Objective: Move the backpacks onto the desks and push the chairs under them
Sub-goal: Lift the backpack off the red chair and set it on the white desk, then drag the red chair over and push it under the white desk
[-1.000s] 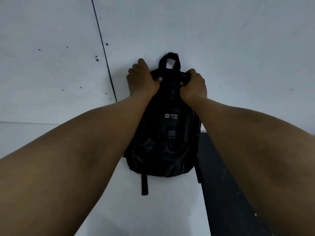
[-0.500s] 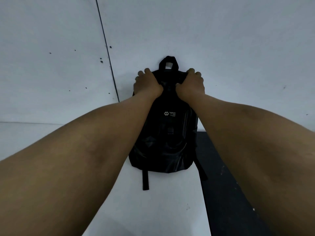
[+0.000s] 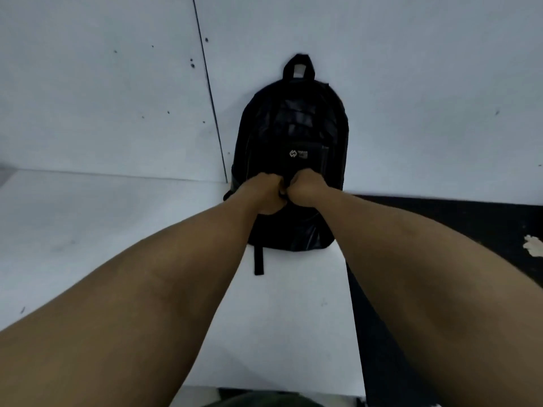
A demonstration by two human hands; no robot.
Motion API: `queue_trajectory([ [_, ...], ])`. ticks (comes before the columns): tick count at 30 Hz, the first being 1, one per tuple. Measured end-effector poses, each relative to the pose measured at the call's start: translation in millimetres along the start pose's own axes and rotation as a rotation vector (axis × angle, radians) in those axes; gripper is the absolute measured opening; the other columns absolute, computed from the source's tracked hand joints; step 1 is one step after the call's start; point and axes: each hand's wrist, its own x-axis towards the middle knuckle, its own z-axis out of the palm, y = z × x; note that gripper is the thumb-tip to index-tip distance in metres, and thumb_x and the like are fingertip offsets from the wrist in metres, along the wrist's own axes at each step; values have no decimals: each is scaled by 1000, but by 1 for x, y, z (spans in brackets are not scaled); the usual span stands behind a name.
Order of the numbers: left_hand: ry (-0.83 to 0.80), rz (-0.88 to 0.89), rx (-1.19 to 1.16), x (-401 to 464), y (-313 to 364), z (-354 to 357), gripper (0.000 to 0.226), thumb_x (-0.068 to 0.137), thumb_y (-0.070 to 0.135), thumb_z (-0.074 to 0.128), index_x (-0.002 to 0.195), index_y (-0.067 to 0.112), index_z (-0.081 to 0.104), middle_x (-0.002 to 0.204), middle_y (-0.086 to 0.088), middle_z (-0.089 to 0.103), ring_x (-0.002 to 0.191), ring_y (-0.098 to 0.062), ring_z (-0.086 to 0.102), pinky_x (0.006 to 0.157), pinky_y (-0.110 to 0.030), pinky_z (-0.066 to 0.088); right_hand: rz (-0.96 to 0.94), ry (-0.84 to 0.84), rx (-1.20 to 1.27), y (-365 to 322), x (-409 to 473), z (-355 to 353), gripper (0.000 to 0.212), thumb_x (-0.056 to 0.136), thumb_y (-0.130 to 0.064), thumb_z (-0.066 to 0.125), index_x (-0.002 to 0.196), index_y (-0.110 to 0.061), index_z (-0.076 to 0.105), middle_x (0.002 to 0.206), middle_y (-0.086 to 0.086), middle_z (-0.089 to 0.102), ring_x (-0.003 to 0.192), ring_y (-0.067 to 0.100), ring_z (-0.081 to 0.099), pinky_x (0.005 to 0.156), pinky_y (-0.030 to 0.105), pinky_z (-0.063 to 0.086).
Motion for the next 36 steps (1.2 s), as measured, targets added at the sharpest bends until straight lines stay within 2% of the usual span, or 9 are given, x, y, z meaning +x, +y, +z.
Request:
queue_trajectory([
  [4, -273, -143, -31, -52, -3, 67, 40, 94, 28, 58, 130, 11, 58, 127, -11, 61, 114, -28, 57, 96, -33, 46, 85, -233, -77, 35, -38, 67, 14, 88, -21, 63, 83, -8, 60, 76, 10, 60, 70, 24, 60, 57, 28, 48],
  [10, -466, -345, -62, -157, -14, 159, 50, 98, 41, 50, 135, 9, 54, 144, -10, 48, 131, -26, 46, 109, -34, 38, 122, -470, -236, 89, -103, 154, 40, 93, -38, 61, 106, -1, 62, 99, 16, 65, 85, 28, 64, 65, 28, 45],
  [14, -631, -452, -103, -220, -20, 200, 53, 100, 42, 46, 138, 4, 50, 144, -13, 47, 129, -27, 48, 107, -34, 40, 159, -545, -208, 107, -146, 191, 31, 94, -32, 59, 98, -1, 63, 97, 17, 70, 79, 25, 64, 64, 27, 49],
  [21, -450, -550, -243, -275, -58, 205, 43, 98, 40, 52, 128, 9, 58, 138, -9, 53, 125, -24, 50, 101, -32, 42, 199, -578, -237, 113, -205, 240, 36, 96, -29, 56, 67, -11, 46, 70, 5, 51, 68, 21, 52, 58, 25, 41],
  [25, -308, -541, -375, -307, -84, 206, 31, 93, 40, 58, 115, 19, 62, 128, -3, 58, 114, -20, 55, 90, -28, 45, 198, -523, -238, 101, -239, 269, 23, 94, -30, 54, 95, -7, 60, 99, 9, 61, 83, 21, 53, 72, 27, 43],
  [27, -287, -556, -411, -330, -95, 211, 27, 92, 38, 59, 112, 20, 63, 123, -1, 59, 109, -19, 57, 86, -26, 45, 204, -504, -227, 92, -257, 286, 16, 92, -25, 54, 92, -10, 58, 95, 8, 59, 79, 19, 53, 69, 28, 42],
  [30, -324, -576, -416, -368, -113, 227, 21, 93, 30, 60, 106, 14, 64, 117, -8, 64, 105, -23, 59, 87, -31, 47, 197, -506, -216, 79, -287, 317, 26, 94, -30, 55, 107, -9, 62, 108, 8, 63, 97, 23, 61, 77, 29, 47],
  [32, -365, -586, -391, -395, -124, 236, 22, 93, 31, 60, 107, 15, 63, 116, -9, 64, 105, -24, 59, 86, -31, 46, 170, -507, -219, 72, -307, 334, 24, 94, -31, 56, 105, -10, 63, 107, 9, 62, 106, 27, 62, 81, 29, 47],
  [36, -426, -601, -366, -445, -138, 256, 29, 93, 35, 60, 114, 16, 62, 123, -7, 61, 109, -23, 57, 87, -29, 45, 190, -489, -172, 73, -347, 363, 30, 93, -30, 60, 109, -6, 68, 115, 11, 67, 105, 28, 62, 87, 33, 51],
])
